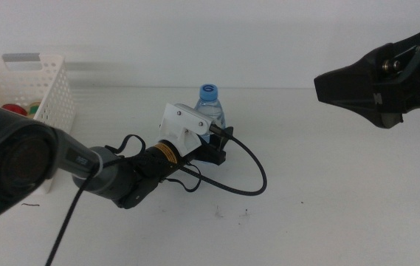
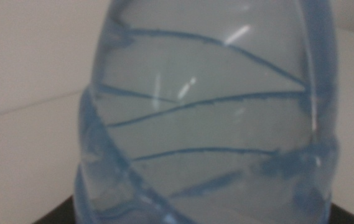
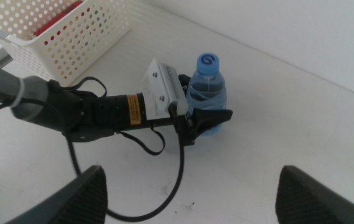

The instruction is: Use arms to grab the bottles and put them into the dustbin to the left of the table.

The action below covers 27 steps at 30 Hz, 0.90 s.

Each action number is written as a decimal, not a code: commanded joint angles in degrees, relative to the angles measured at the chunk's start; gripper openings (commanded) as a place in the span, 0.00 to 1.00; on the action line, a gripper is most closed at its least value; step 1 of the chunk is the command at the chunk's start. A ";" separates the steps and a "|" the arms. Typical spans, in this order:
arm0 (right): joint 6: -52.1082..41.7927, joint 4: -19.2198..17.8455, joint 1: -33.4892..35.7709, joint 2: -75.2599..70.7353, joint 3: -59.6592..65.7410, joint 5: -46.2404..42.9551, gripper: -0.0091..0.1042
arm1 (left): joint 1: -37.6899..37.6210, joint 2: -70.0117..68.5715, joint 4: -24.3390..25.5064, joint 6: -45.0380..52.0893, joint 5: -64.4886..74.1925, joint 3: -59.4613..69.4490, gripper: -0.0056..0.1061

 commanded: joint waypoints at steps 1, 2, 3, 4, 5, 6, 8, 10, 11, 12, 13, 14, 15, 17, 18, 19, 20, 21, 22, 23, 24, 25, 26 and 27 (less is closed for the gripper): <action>-0.13 -0.41 -0.51 -0.28 -0.32 -0.31 0.89 | 0.05 -3.98 2.41 -1.07 0.39 1.44 0.31; -0.13 -0.41 -0.51 -0.28 -0.32 -0.31 0.89 | 0.05 -5.70 2.40 -1.07 1.88 2.33 0.31; -0.13 -0.41 -0.51 -0.28 -0.32 -0.31 0.89 | -0.08 -8.01 2.40 -1.07 3.71 3.53 0.31; -0.13 -0.41 -0.51 -0.28 -0.32 -0.31 0.89 | -0.08 -10.57 2.30 -1.28 5.66 4.78 0.32; -0.13 -0.41 -0.51 -0.28 -0.32 -0.31 0.89 | -0.08 -12.69 2.17 -1.40 7.15 5.80 0.33; -0.13 -0.41 -0.51 -0.28 -0.32 -0.31 0.89 | -0.08 -15.42 1.83 -1.40 8.77 7.09 0.33; -0.13 -0.41 -0.51 -0.28 -0.32 -0.31 0.89 | -0.08 -20.68 1.70 -1.40 10.70 9.57 0.33; -0.13 -0.41 -0.51 -0.28 -0.32 -0.31 0.89 | -0.08 -25.74 1.56 -1.40 13.34 11.37 0.33; -0.13 -0.41 -0.51 -0.28 -0.32 -0.31 0.89 | -0.08 -27.76 2.10 -1.53 15.28 11.88 0.33; -0.13 -0.41 -0.51 -0.28 -0.32 -0.31 0.89 | -0.08 -30.39 3.30 -2.49 17.50 12.18 0.33; -0.13 -0.41 -0.51 -0.28 -0.32 -0.31 0.89 | -0.08 -33.04 4.98 -4.48 20.24 12.18 0.33; -0.13 -0.41 -0.51 -0.28 -0.32 -0.31 0.89 | -0.08 -35.12 6.16 -6.19 22.43 12.18 0.33; -0.13 -0.41 -0.51 -0.28 -0.32 -0.31 0.89 | -0.18 -37.69 6.93 -8.26 24.98 12.18 0.33; -0.13 -0.41 -0.51 -0.28 -0.32 -0.31 0.89 | -0.16 -42.59 7.19 -11.01 29.29 12.18 0.33; -0.13 -0.41 -0.51 -0.28 -0.32 -0.31 0.89 | -0.16 -44.86 7.31 -11.27 31.53 12.18 0.33; -0.13 -0.41 -0.51 -0.28 -0.32 -0.31 0.89 | -0.16 -47.03 7.31 -11.39 33.55 12.18 0.33; -0.13 -0.41 -0.51 -0.28 -0.32 -0.31 0.89 | -0.16 -48.64 7.31 -11.39 35.37 12.18 0.33; -0.13 -0.41 -0.51 -0.28 -0.32 -0.31 0.89 | -0.16 -50.53 7.31 -11.53 37.10 12.18 0.33; -0.13 -0.41 -0.51 -0.28 -0.32 -0.31 0.89 | -0.16 -52.20 7.31 -12.31 39.58 11.83 0.33; -0.13 -0.41 -0.51 -0.28 -0.32 -0.31 0.89 | -0.16 -53.39 7.31 -13.76 42.54 11.23 0.33; -0.13 -0.41 -0.51 -0.28 -0.32 -0.31 0.89 | 0.11 -54.64 7.19 -15.33 47.34 9.97 0.33; -0.13 -0.41 -0.51 -0.28 -0.32 -0.31 0.89 | 0.44 -55.60 6.74 -15.73 52.70 8.25 0.33; -0.13 -0.41 -0.51 -0.28 -0.32 -0.31 0.89 | 0.57 -56.25 6.18 -15.73 56.97 6.61 0.33; -0.13 -0.41 -0.51 -0.28 -0.32 -0.31 0.89 | 1.03 -56.41 5.34 -15.10 62.15 4.32 0.33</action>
